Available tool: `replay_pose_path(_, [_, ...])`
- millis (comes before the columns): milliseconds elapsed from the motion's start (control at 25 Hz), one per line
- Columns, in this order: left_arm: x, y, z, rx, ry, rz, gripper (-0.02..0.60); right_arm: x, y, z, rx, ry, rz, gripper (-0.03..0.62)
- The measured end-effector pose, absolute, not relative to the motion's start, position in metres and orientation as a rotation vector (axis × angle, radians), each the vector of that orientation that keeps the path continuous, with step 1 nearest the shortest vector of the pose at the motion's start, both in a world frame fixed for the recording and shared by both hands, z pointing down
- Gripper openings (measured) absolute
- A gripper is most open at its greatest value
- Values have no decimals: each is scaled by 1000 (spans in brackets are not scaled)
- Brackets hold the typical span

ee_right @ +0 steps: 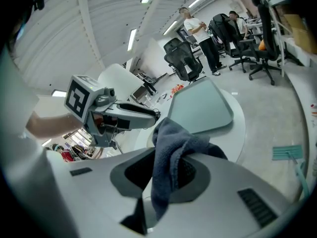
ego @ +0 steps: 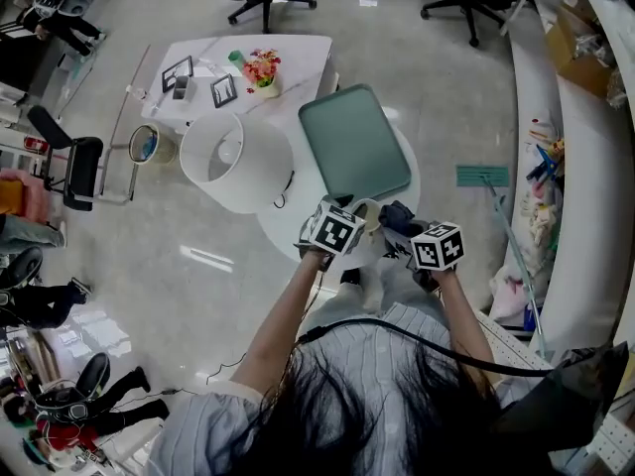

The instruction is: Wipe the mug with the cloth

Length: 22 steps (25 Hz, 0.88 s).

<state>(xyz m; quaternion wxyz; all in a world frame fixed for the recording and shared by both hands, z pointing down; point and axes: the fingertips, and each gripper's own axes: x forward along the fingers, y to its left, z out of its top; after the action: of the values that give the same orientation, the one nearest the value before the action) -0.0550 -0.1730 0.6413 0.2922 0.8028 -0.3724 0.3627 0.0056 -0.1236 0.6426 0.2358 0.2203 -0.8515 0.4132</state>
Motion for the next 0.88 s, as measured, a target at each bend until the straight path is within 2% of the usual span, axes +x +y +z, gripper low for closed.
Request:
replay_pose_path(200, [-39,-179,654,2462,-587,1492,118,8,-122,645,603,-2330,1151,80])
replay_pose_path(280, [-32,-176,661,2511,-422,1615,118,9,-121,645,605,-2327,1160,80])
replay_pose_path(440, [-13,-169,671,2538,-191,1678,118,10,-120,646,609,-2326,1169,80])
replay_pose_path(680, [-15,-167,692,2507,-85,1819,115,8,-120,645,612,-2330,1177,80])
replay_pose_path(760, [-16,-170,693,2510,-118,1815,77,8,-120,646,616,-2328,1181,80])
replay_pose_path(880, [-19,-172,694,2490,-170,1785,71,6,-119,647,619,-2327,1180,80])
